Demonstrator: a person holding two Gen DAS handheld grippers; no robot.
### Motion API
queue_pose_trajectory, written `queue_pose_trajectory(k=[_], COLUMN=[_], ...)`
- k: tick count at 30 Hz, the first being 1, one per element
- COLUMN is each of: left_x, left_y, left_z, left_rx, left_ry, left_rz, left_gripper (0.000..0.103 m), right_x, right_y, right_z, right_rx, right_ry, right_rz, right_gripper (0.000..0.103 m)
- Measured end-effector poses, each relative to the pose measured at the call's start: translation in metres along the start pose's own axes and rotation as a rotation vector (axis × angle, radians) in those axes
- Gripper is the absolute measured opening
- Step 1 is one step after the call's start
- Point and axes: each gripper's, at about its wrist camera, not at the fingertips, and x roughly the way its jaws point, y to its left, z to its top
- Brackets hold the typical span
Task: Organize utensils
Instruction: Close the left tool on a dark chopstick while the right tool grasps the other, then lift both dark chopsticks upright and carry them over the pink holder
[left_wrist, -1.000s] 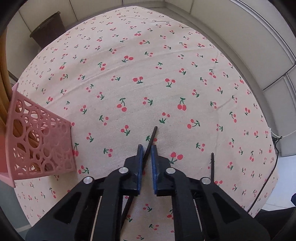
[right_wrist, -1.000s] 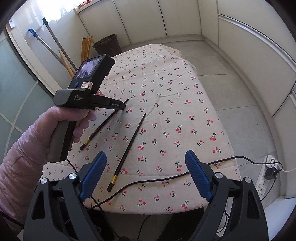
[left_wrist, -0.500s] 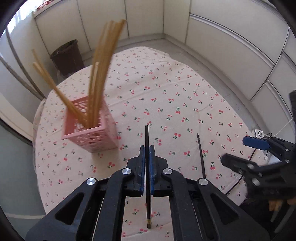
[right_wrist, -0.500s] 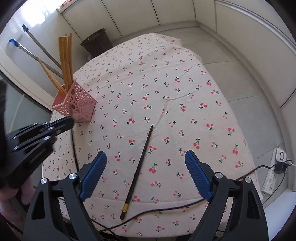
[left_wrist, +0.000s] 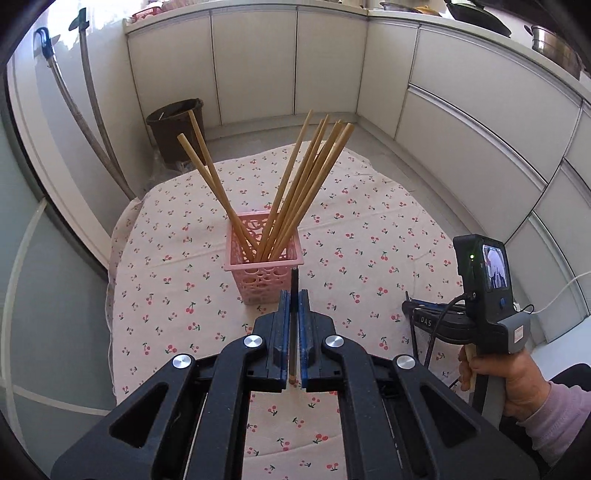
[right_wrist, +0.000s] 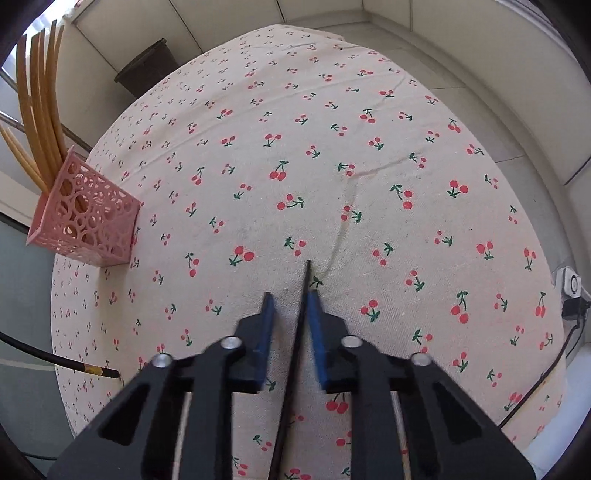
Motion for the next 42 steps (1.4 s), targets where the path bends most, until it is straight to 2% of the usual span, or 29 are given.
queue_pose_trajectory(k=[8,14,21,42], left_x=[-0.006,-0.012,-0.020,-0.034], left_y=[0.004,0.010,0.009,0.015], left_z=[0.000,0.002,0.002,0.004], left_rx=[-0.023,-0.054,-0.056,-0.087], left_ry=[-0.020,-0.045,-0.069,-0.109], left_rz=[-0.013,-0.019,-0.023,0.001], left_gripper=[0.004,0.004,0.004,0.004], right_x=[-0.011,-0.052,-0.086,-0.138], right_y=[0.009,0.024,0.033,0.038], right_z=[-0.003,-0.005,-0.007,-0.017], right_rx=[-0.044,-0.113,-0.169,-0.214], right_ry=[-0.062,-0.186,-0.270,-0.388], right_rz=[-0.008,0.005,0.023,0.085], right_gripper=[0.006,0.005,0.005,0.005])
